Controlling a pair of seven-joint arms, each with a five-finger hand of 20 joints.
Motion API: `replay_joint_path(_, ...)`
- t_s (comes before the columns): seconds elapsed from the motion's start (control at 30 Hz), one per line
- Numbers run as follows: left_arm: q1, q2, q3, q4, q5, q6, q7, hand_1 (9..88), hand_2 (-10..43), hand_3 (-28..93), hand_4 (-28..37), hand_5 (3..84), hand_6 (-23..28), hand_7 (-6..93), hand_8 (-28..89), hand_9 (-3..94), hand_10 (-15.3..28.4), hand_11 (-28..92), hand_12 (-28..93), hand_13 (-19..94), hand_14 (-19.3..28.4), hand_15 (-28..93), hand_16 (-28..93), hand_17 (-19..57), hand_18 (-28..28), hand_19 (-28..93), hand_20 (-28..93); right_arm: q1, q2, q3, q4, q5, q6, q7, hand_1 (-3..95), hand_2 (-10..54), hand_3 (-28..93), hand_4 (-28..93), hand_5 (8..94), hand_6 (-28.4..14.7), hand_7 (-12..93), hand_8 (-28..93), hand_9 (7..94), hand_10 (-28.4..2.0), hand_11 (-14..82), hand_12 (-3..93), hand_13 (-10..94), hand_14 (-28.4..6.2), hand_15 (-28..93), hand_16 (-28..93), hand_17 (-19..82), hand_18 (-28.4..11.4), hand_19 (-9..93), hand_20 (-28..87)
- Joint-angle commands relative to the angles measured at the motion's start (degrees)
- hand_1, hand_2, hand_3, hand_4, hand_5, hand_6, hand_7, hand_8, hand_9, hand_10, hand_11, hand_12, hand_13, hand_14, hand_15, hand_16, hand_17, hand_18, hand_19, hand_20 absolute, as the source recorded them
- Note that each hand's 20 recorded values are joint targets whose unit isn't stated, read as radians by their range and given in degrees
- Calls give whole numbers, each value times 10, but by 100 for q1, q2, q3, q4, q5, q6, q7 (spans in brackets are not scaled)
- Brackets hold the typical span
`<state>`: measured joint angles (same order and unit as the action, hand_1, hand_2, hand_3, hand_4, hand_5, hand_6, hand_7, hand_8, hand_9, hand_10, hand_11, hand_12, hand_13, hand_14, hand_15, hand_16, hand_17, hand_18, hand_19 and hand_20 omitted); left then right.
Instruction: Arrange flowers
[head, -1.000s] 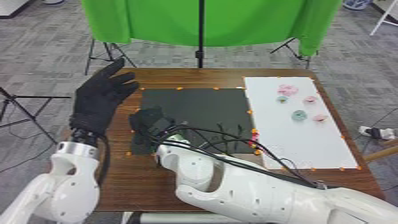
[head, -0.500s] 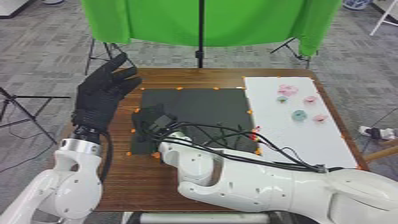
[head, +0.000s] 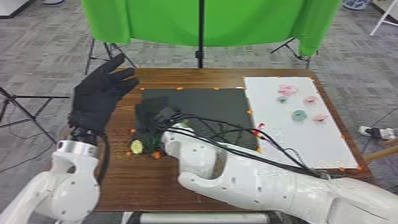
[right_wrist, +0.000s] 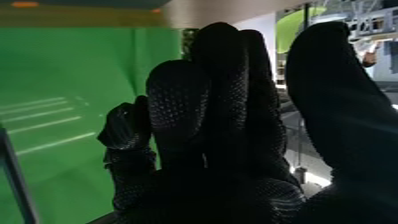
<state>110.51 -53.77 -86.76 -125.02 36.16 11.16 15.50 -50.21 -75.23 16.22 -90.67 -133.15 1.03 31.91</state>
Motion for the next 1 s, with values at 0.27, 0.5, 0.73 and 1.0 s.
replay_joint_path(0.27,1165,-310,-541,-287,-84,310,24,267,85,791,-224,398,103,142,-103,386,214,281,111,294,284,573,-98,-74,254,587,119,-1888,1140,3110,-1265,1361,-558,-504,377,-95,771,-283,656,5,152,-125,732,-132,372,154,631,-121,656,111,231,-237,818,460)
replay_joint_path(0.5,1422,-318,-548,-351,-107,349,153,267,84,792,-224,397,103,142,-103,385,214,283,111,294,284,572,-98,-74,254,586,119,-2003,2392,3624,-1613,1696,127,-125,350,-95,789,-283,590,4,151,-126,652,-146,282,143,566,-133,604,93,195,-228,766,417)
replay_joint_path(0.73,1456,-292,-460,-342,-156,357,290,267,85,791,-224,397,103,142,-103,383,214,281,111,293,284,574,-97,-74,254,586,119,-2108,3188,3676,-1513,1338,411,468,343,-95,799,-283,548,5,153,-129,577,-167,218,134,532,-145,601,86,192,-229,777,406)
replay_joint_path(1.0,1429,-355,-443,-320,-124,330,240,268,85,791,-225,396,103,143,-103,385,215,281,111,293,284,573,-99,-75,254,586,119,-2119,3672,3413,-1095,998,365,1149,346,-95,801,-283,528,5,151,-128,531,-175,179,132,527,-147,614,79,201,-228,813,409)
